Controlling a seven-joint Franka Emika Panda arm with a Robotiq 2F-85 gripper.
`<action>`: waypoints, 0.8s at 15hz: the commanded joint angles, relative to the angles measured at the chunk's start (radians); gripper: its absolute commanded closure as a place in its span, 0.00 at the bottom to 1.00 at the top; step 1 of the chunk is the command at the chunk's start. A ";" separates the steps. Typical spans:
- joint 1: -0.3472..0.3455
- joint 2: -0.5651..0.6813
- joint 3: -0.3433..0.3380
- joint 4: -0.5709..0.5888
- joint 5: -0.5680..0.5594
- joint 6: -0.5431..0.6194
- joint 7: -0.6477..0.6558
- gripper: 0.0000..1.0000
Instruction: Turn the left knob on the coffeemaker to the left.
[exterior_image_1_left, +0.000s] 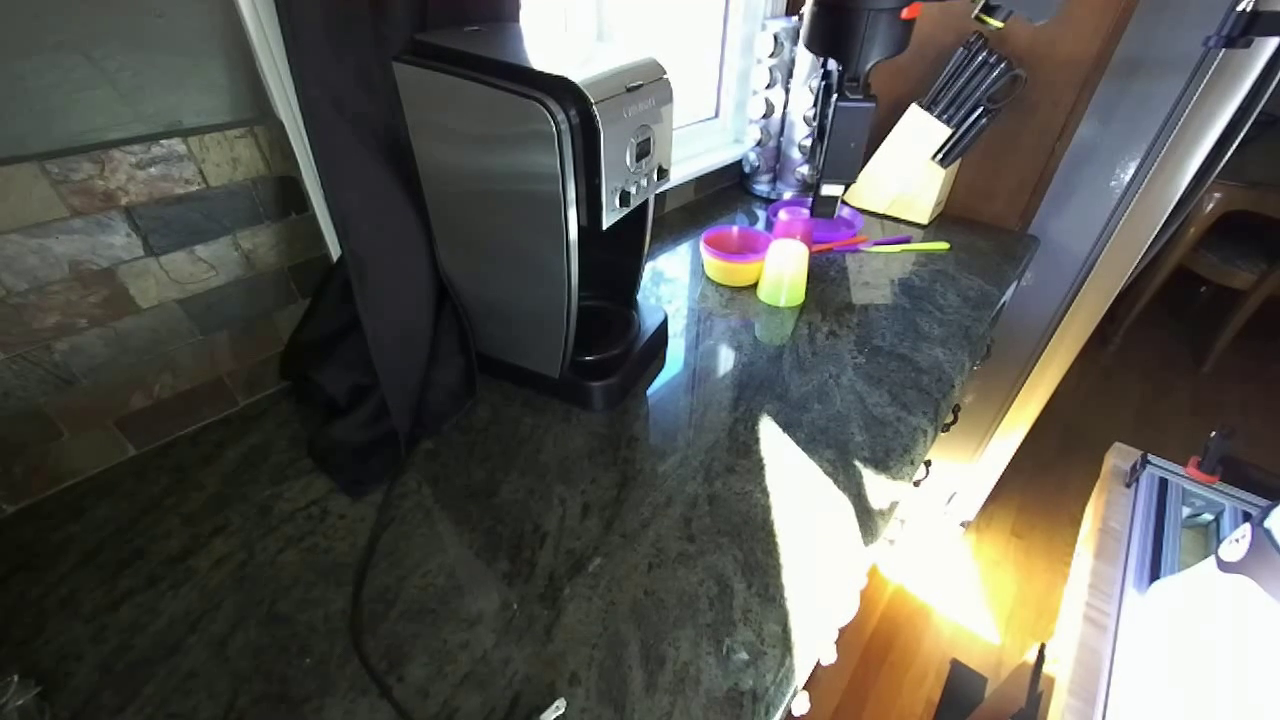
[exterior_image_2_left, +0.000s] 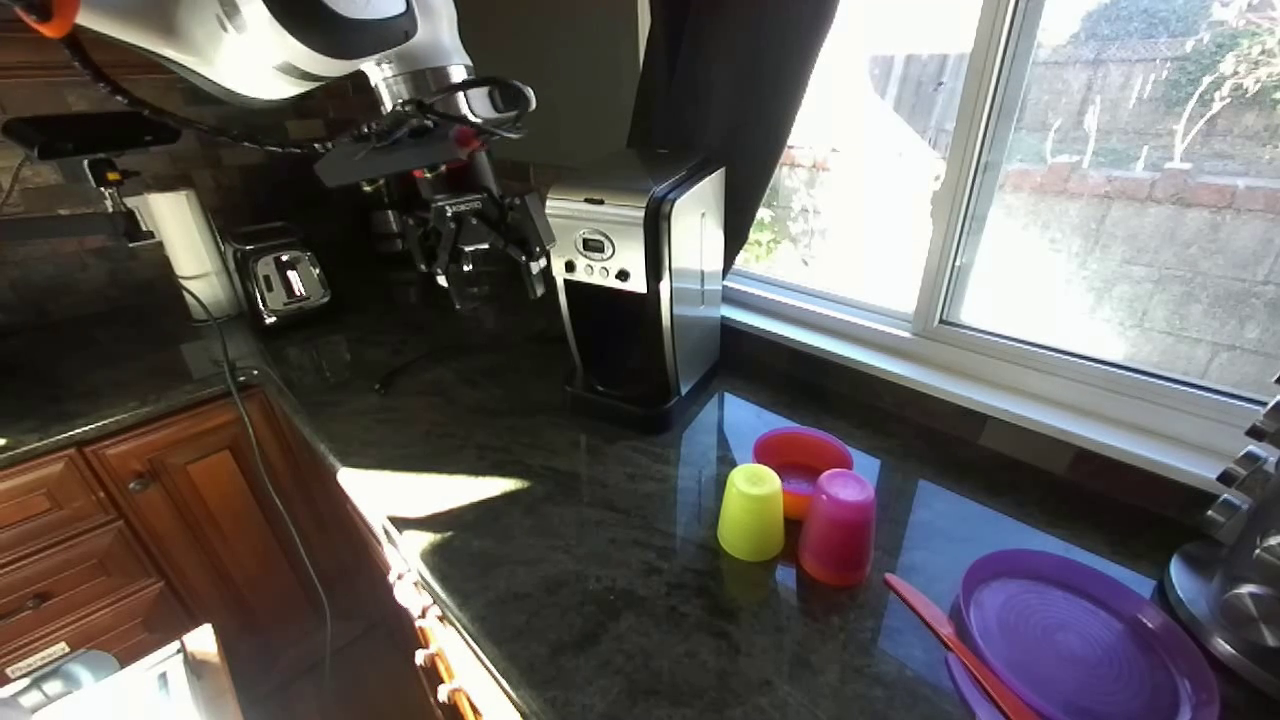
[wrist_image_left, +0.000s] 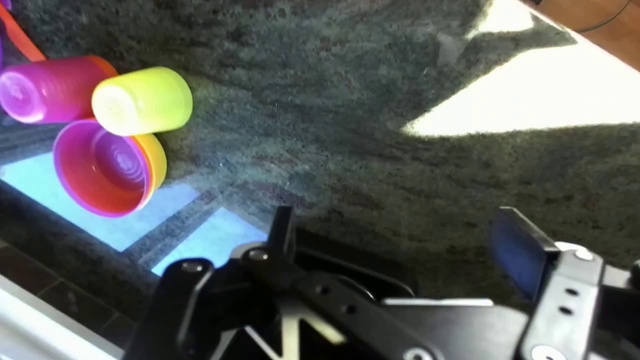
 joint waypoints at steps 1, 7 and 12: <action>0.010 0.025 -0.003 0.024 -0.001 -0.002 -0.008 0.00; 0.017 0.059 -0.003 0.033 0.014 0.050 -0.021 0.00; 0.006 0.059 0.013 0.012 -0.005 0.162 0.090 0.00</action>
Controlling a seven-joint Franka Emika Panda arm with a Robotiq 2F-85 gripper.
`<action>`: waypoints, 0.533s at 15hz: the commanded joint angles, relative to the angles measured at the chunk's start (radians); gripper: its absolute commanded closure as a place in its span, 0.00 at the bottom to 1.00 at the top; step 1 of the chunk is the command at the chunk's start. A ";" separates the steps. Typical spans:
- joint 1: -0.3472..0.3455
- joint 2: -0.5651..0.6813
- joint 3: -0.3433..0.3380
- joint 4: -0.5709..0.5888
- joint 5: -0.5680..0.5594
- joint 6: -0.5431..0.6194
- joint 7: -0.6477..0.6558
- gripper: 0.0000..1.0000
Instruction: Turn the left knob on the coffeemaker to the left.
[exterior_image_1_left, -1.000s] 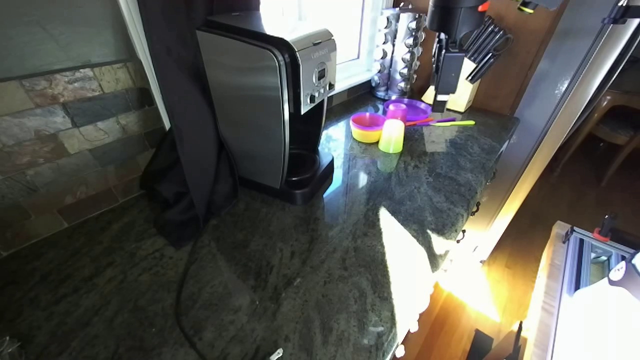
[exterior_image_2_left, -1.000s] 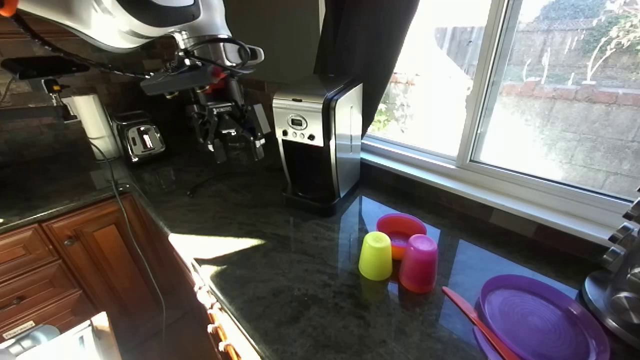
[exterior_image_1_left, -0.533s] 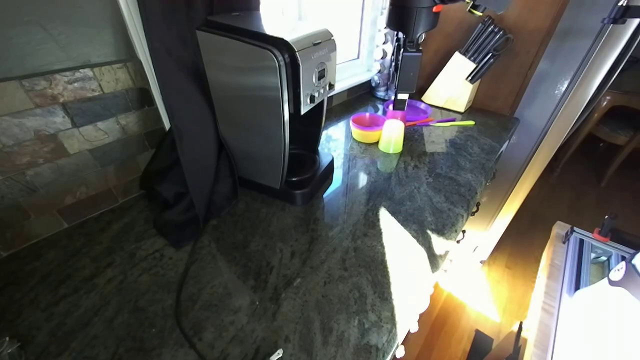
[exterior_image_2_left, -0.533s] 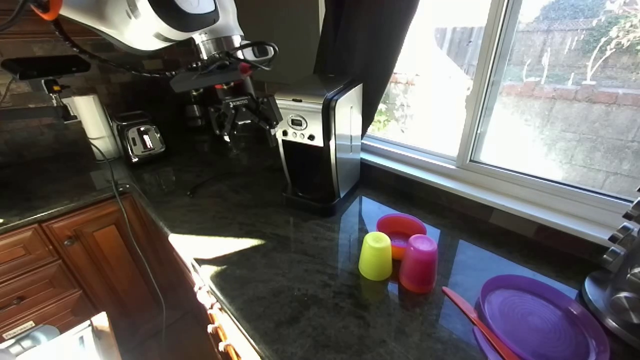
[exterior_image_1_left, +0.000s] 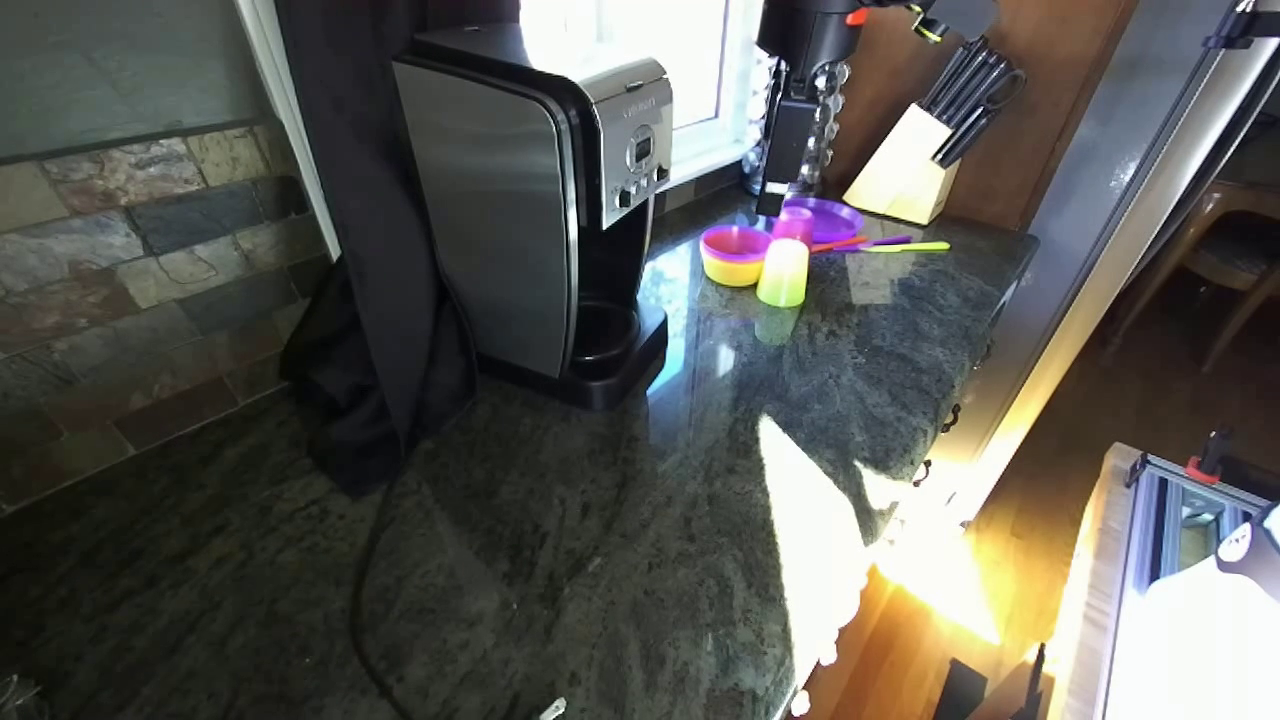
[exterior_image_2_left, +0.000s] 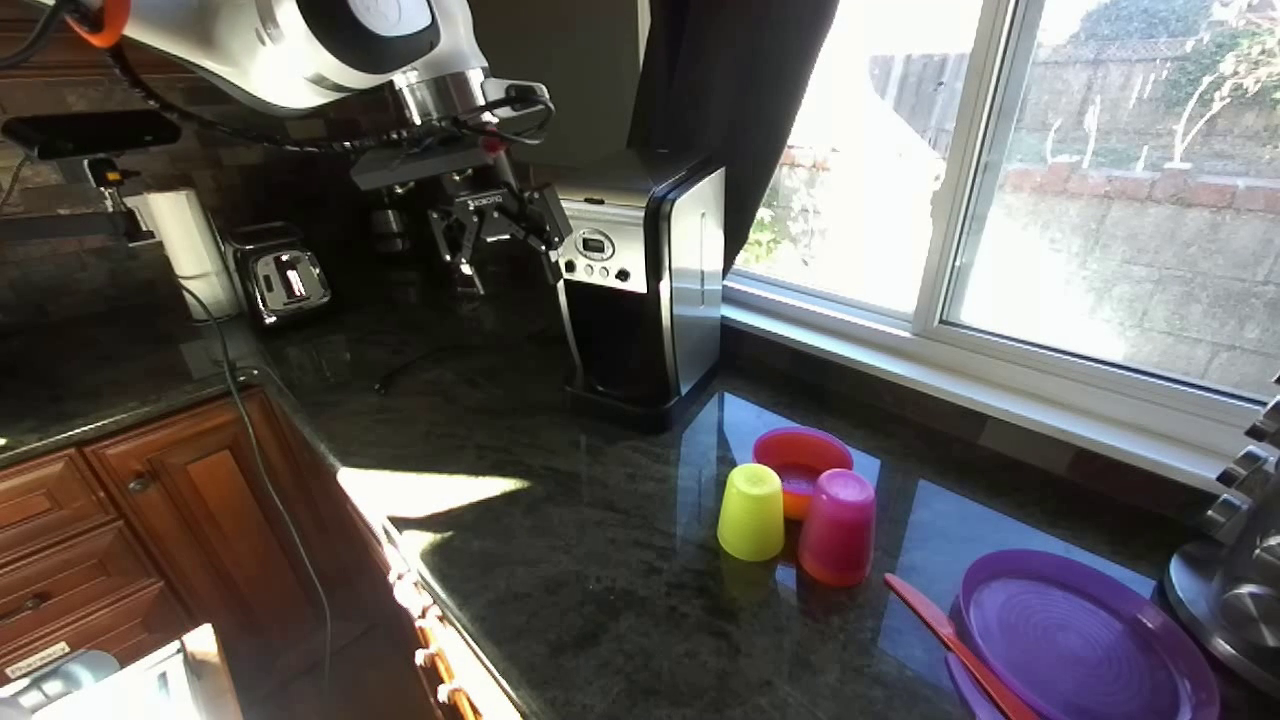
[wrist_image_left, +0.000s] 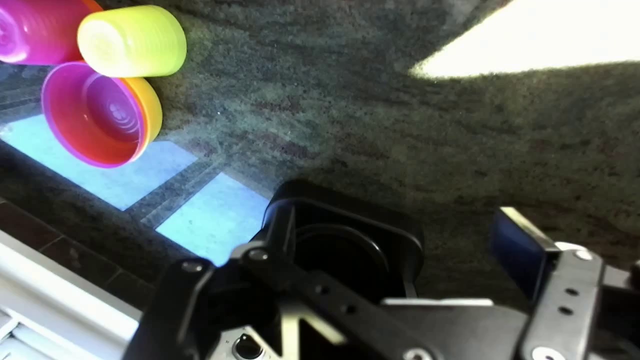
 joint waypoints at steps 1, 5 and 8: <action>-0.004 -0.006 0.013 -0.033 -0.016 0.074 0.078 0.00; -0.005 0.020 0.021 -0.032 -0.016 0.123 0.115 0.00; -0.007 0.046 0.029 -0.022 -0.037 0.160 0.133 0.00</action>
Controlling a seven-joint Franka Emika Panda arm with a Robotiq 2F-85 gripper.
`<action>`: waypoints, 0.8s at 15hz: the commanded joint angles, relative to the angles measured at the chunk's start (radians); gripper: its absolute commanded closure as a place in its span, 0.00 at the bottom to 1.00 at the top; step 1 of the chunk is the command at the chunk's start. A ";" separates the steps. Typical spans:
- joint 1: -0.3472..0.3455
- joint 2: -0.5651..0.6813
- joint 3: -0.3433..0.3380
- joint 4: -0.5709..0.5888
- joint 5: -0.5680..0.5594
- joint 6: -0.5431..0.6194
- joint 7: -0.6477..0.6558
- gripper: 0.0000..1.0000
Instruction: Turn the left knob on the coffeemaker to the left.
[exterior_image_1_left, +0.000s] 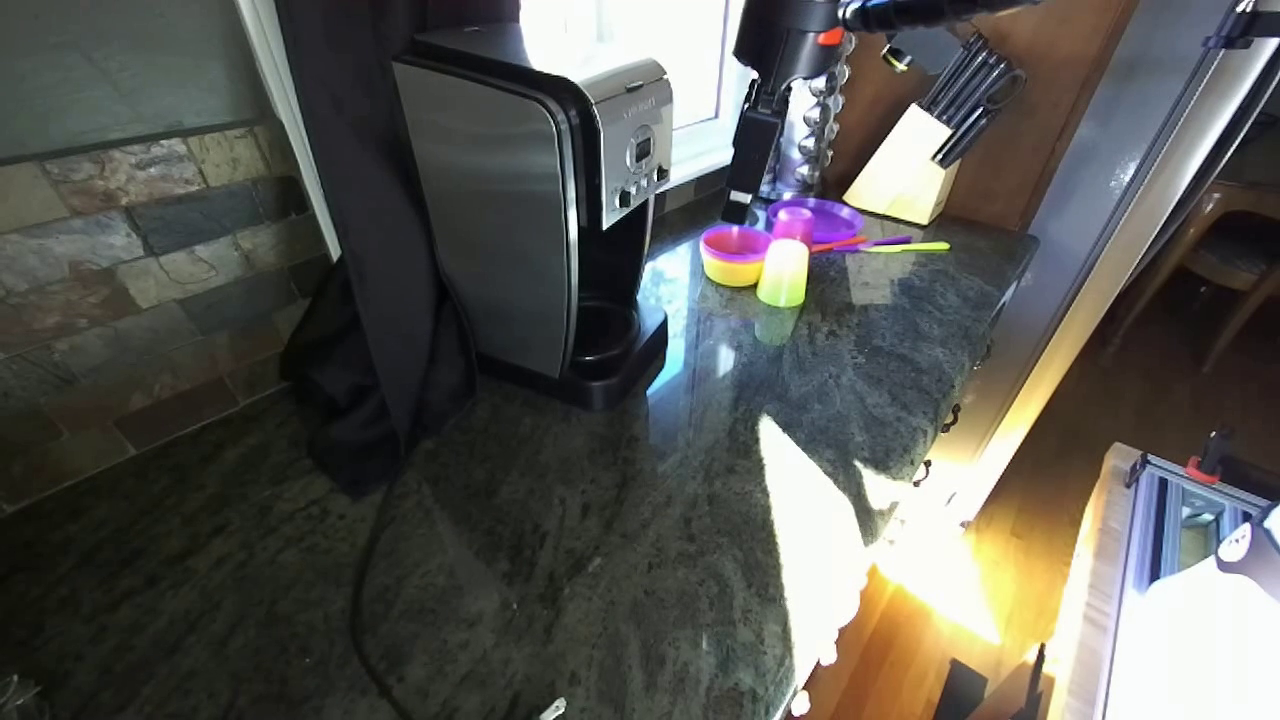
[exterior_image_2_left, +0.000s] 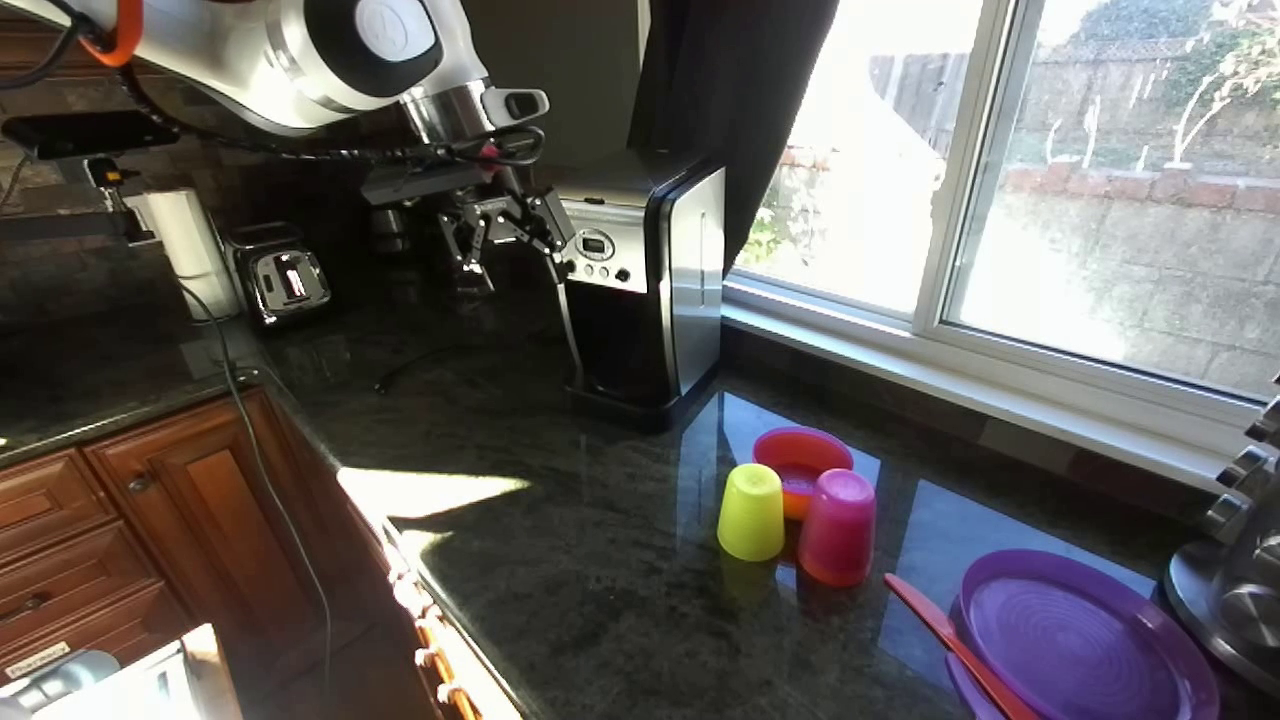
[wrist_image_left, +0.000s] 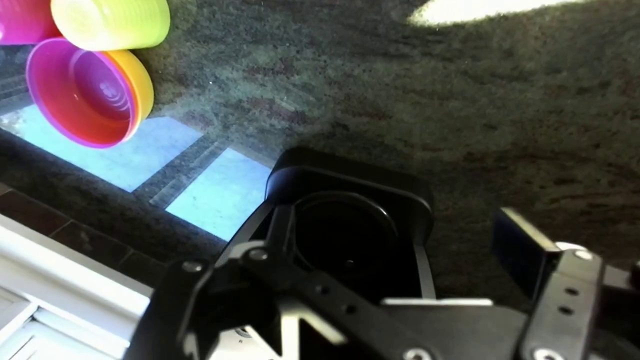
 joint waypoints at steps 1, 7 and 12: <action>-0.009 0.028 0.020 -0.002 -0.048 0.061 0.055 0.00; -0.008 0.052 0.030 -0.014 -0.086 0.194 0.096 0.02; -0.014 0.071 0.023 -0.021 -0.080 0.276 0.097 0.48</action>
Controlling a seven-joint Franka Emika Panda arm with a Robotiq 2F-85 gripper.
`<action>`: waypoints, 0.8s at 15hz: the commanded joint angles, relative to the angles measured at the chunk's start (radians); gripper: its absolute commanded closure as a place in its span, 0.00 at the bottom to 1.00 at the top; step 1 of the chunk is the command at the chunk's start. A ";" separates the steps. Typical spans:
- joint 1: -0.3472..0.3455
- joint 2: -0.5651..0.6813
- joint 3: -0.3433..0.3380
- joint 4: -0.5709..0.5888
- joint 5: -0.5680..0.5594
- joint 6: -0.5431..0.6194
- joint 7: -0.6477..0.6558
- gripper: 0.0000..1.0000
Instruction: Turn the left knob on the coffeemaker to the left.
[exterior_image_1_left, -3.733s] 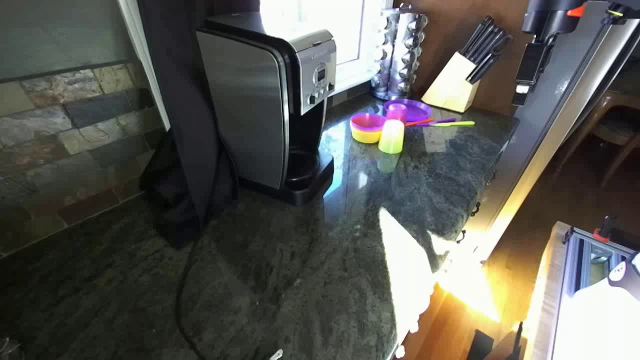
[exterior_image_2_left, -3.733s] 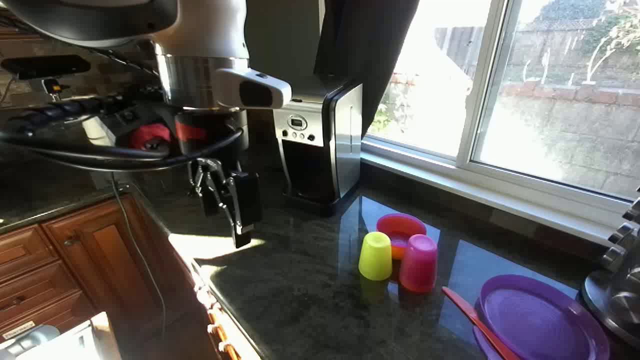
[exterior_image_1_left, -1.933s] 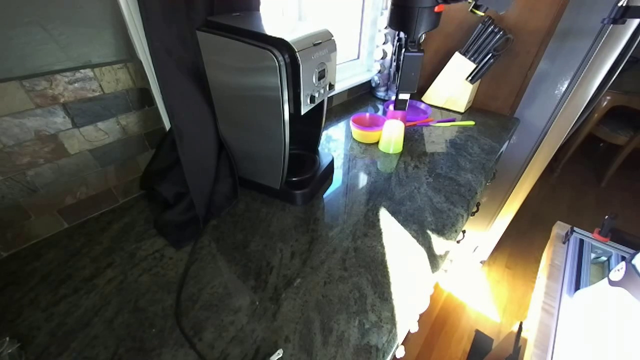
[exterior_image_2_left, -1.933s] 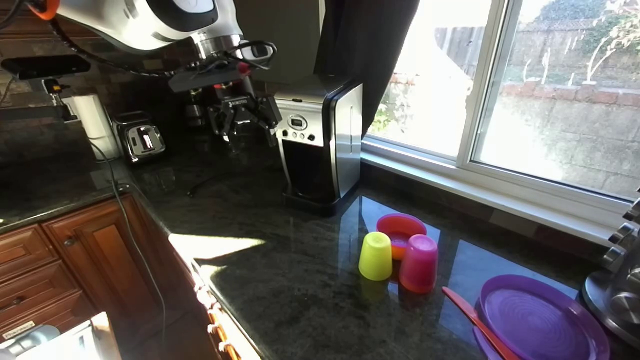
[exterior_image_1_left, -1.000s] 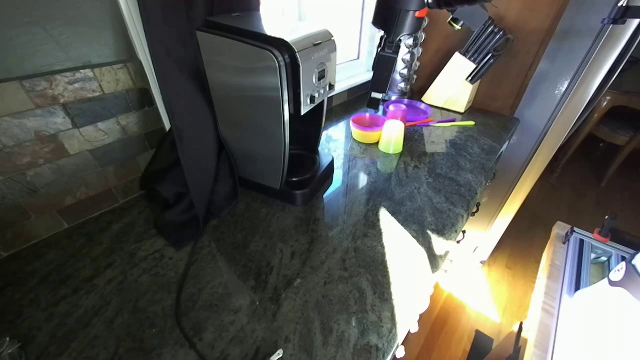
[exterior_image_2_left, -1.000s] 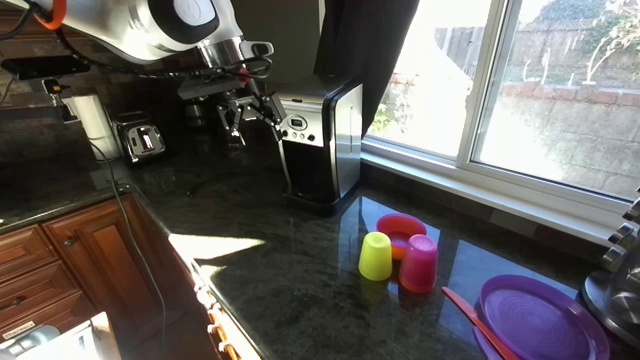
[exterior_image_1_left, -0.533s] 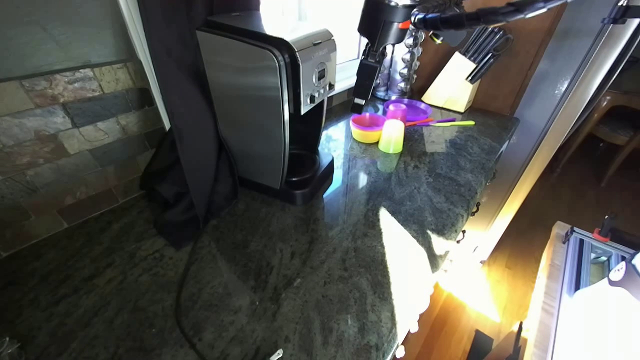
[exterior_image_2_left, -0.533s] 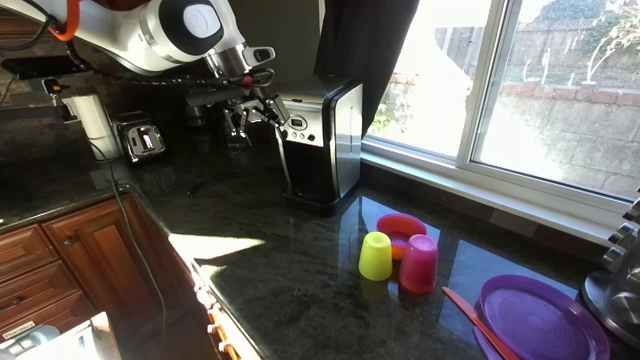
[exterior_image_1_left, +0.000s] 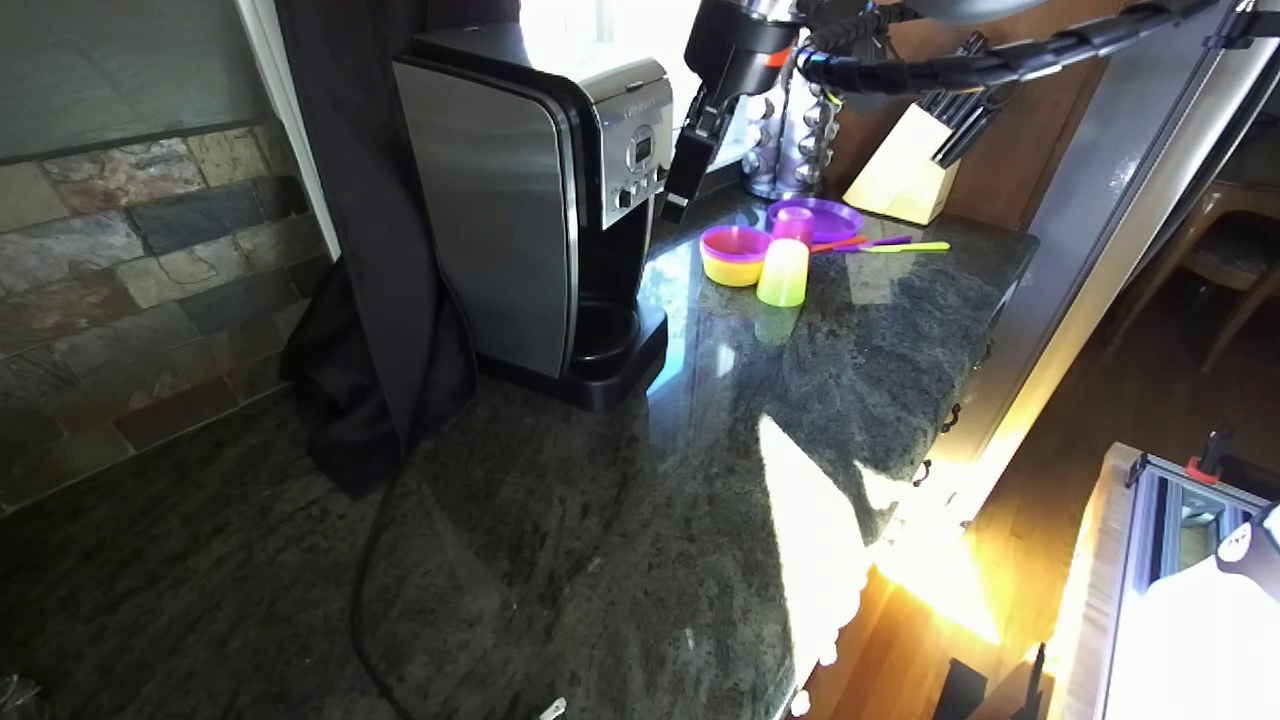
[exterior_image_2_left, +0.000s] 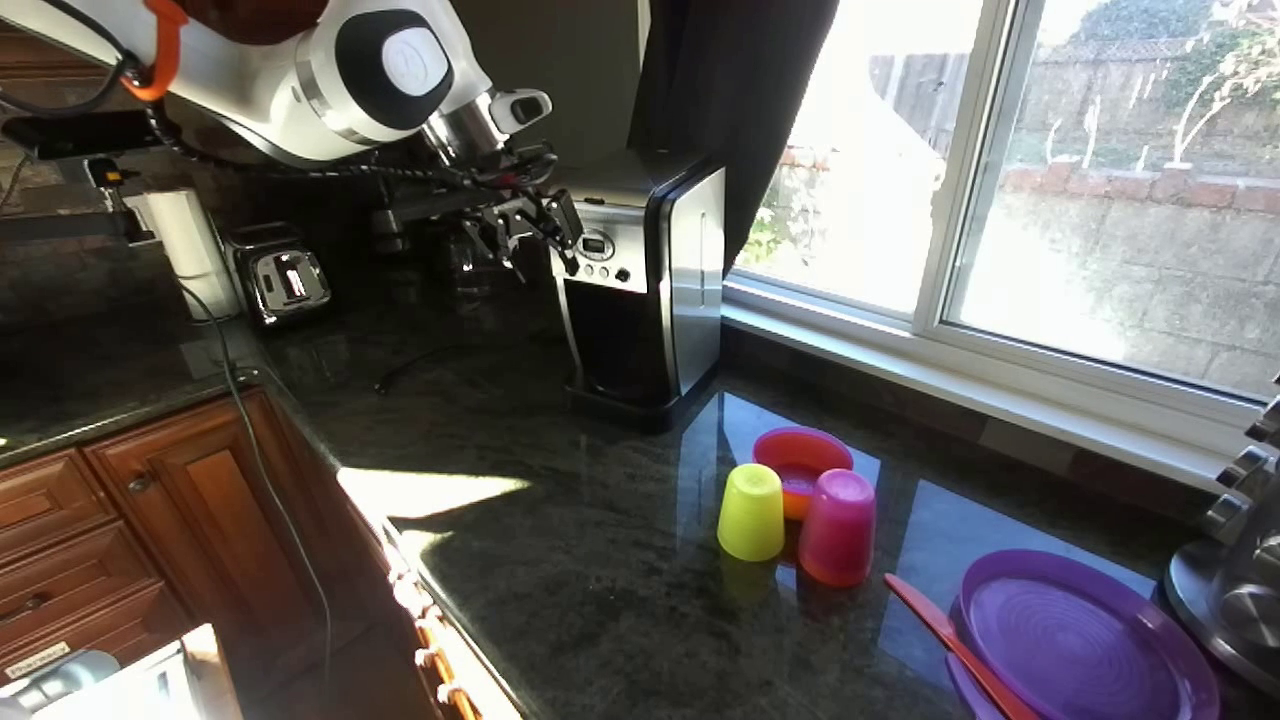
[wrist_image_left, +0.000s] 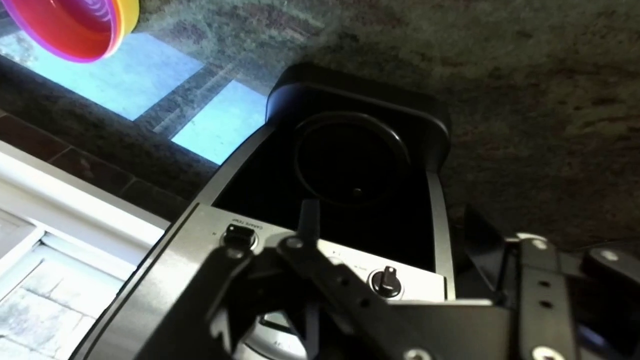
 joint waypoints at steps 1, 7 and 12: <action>-0.012 0.009 0.003 -0.020 -0.021 0.061 0.028 0.55; -0.012 0.035 0.003 -0.022 -0.017 0.133 0.023 0.07; -0.011 0.055 0.004 -0.019 -0.013 0.159 0.023 0.06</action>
